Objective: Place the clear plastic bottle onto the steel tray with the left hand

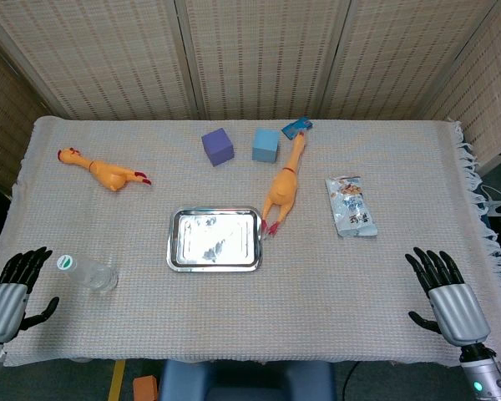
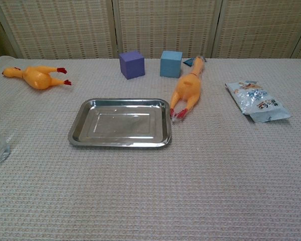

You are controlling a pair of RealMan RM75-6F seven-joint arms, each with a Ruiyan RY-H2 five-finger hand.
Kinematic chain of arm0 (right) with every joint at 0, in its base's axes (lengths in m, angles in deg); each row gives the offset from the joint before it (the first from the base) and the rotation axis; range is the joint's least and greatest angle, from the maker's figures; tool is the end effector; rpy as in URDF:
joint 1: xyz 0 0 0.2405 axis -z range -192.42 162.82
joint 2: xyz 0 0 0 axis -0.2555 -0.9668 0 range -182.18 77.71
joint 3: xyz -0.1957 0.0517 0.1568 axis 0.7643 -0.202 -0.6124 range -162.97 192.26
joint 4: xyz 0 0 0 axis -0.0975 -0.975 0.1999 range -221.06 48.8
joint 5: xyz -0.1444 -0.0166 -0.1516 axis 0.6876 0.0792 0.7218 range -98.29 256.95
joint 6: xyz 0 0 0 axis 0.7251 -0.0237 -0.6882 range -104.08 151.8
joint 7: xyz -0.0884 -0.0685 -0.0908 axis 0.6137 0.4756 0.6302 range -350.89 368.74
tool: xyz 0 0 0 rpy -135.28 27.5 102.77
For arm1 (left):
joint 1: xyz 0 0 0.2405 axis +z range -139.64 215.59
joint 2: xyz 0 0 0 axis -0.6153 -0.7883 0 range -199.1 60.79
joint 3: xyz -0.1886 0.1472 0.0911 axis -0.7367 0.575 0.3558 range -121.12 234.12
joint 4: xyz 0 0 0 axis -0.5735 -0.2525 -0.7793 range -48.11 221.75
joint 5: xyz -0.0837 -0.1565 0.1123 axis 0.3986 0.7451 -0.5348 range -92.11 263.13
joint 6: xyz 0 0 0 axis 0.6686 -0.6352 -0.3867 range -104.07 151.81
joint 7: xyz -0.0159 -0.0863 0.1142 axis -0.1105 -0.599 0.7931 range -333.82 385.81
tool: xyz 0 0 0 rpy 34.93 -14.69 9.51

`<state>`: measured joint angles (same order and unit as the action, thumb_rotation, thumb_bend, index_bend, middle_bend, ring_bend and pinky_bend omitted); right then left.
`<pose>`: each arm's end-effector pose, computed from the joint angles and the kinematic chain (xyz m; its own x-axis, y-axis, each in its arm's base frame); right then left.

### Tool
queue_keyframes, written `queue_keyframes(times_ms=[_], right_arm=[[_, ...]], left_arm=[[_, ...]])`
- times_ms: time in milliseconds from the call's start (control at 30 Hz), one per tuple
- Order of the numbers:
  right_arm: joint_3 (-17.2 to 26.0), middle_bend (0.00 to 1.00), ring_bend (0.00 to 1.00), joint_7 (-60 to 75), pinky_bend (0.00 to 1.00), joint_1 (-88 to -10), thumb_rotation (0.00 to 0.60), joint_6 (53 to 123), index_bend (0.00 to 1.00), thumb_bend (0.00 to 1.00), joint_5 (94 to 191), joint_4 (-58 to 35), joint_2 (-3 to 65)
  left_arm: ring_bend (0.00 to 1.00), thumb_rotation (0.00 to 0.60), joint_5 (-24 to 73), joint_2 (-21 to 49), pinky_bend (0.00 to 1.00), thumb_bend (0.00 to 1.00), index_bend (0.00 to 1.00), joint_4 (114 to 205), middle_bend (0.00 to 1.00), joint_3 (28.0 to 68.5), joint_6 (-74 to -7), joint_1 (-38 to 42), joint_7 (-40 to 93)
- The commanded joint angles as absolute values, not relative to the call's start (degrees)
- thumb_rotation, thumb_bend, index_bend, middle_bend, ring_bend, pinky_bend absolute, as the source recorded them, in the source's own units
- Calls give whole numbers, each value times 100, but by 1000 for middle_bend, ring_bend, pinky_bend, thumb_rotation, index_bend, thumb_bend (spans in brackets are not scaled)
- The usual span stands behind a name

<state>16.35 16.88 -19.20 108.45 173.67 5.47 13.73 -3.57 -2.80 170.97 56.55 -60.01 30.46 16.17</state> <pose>-0.2995 -0.1597 0.1302 0.5162 -0.0726 0.8534 -0.8509 -0.1569 0.5014 -0.3259 0.1872 0.1480 0.3430 0.0588 0.9375 0.9372 -0.0892 -0.3373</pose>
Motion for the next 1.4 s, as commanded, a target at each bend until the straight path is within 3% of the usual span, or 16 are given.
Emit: queue_keyframes(times_ms=[33,167,433,900,1400], right_arm=[[1639,0,0,1669,0,-1929,600,10847,0,9,17396,549,1377],[1642,0,0,1615,0,-1923,600,10887,0,9,17439,537,1378],[1578,0,0,1618,0,-1921,600,10954,0,8,17419,462,1452],[1592,0,0,1629,0,-1918,600,10894,0,9,17376,493,1420],[1579,0,0,1694,0,-1954,600,10761,0,9,17270,548,1389]], left_arm=[[0,600,-405,-338,25,340,0,17052,0,5672,-5971,3027,1175],[0,600,-404,-235,32,339,0,16840,0,5710,-5938,3049,641],[0,600,-631,461,44,339,0,15596,0,5980,-5559,2920,-2256],[0,600,-599,1565,48,337,0,14445,0,5818,-5304,2569,-2677],[0,600,-420,1773,85,337,0,14342,8,5655,-5147,2317,-2765]])
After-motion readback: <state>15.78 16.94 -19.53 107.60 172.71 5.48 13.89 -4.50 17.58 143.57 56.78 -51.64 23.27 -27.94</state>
